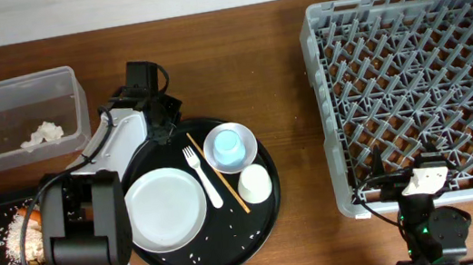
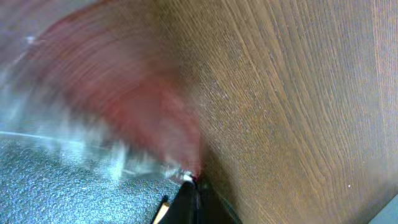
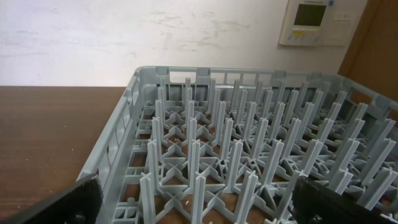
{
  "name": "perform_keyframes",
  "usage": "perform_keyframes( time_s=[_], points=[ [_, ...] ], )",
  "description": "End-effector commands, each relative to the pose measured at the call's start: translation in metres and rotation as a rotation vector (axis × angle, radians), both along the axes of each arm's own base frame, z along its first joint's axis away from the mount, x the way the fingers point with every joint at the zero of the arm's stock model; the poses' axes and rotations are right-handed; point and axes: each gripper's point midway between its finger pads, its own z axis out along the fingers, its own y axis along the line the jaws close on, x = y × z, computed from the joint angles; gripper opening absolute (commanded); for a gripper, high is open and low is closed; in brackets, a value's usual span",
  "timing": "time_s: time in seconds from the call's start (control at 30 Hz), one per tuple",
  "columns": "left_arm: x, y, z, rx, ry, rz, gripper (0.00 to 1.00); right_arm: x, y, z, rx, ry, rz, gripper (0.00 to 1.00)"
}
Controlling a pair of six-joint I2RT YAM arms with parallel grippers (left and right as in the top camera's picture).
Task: Sort waste into correct bins and load items into the dishwasher rack
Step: 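Lift the red packet and carry it left toward the clear bin, then open the left gripper to drop the packet into the clear bin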
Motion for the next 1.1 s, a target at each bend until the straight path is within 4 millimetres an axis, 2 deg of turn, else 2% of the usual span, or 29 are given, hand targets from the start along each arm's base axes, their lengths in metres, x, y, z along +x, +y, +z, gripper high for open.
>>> perform_keyframes(
  time_s=[0.0,0.1,0.17,0.2,0.27,0.4,0.47,0.53,0.57,0.63,0.77,0.83,0.93,0.97,1.0,1.03,1.07],
  points=[
    [-0.003,-0.002,-0.008,0.004,0.017,-0.008,0.01,0.0,-0.002,-0.003,0.001,0.007,-0.008,0.99],
    [-0.002,-0.003,-0.005,0.007,0.007,-0.027,0.01,0.0,-0.002,-0.003,0.001,0.007,-0.008,0.99],
    [0.002,-0.004,0.013,0.019,-0.044,-0.076,0.01,0.0,-0.002,-0.003,0.001,0.007,-0.009,0.99],
    [0.005,-0.004,0.028,0.028,-0.082,-0.097,0.01,0.0,-0.002,-0.003,0.002,0.007,-0.008,0.99],
    [0.014,-0.005,0.077,0.063,-0.213,-0.184,0.01,0.0,-0.002,-0.003,0.002,0.007,-0.008,0.99],
    [0.023,-0.01,0.155,0.167,-0.438,-0.399,0.01,0.0,-0.002,-0.003,0.002,0.007,-0.008,0.99],
    [0.028,-0.009,0.171,0.211,-0.484,-0.451,0.01,0.0,-0.002,-0.003,0.002,0.007,-0.008,0.99],
    [0.037,0.016,0.183,0.259,-0.509,-0.437,0.01,0.0,-0.002,-0.003,0.001,0.007,-0.008,0.99],
    [0.043,0.058,0.184,0.293,-0.502,-0.347,0.01,0.0,-0.002,-0.003,0.001,0.007,-0.009,0.99],
    [0.045,0.11,0.184,0.324,-0.484,-0.244,0.01,0.0,-0.002,-0.003,0.001,0.007,-0.008,0.99],
    [0.039,0.187,0.184,0.361,-0.465,-0.092,0.01,0.0,-0.002,-0.003,0.001,0.007,-0.008,0.98],
    [0.038,0.206,0.175,0.365,-0.443,-0.059,0.01,0.0,-0.002,-0.003,0.001,0.007,-0.008,0.99],
    [0.04,0.214,0.147,0.351,-0.385,-0.05,0.01,0.0,-0.002,-0.003,0.001,0.007,-0.008,0.99],
    [0.041,0.214,0.139,0.346,-0.368,-0.052,0.08,0.0,-0.002,-0.003,0.001,0.007,-0.008,0.99],
    [0.042,0.215,0.132,0.342,-0.356,-0.053,0.59,0.0,-0.002,-0.003,0.001,0.007,-0.008,0.99],
    [0.042,0.216,0.131,0.348,-0.353,-0.049,0.78,0.0,-0.002,-0.003,0.002,0.007,-0.009,0.99],
    [0.042,0.222,0.132,0.372,-0.348,-0.034,0.84,0.0,-0.002,-0.003,0.002,0.007,-0.009,0.99]
  ],
)
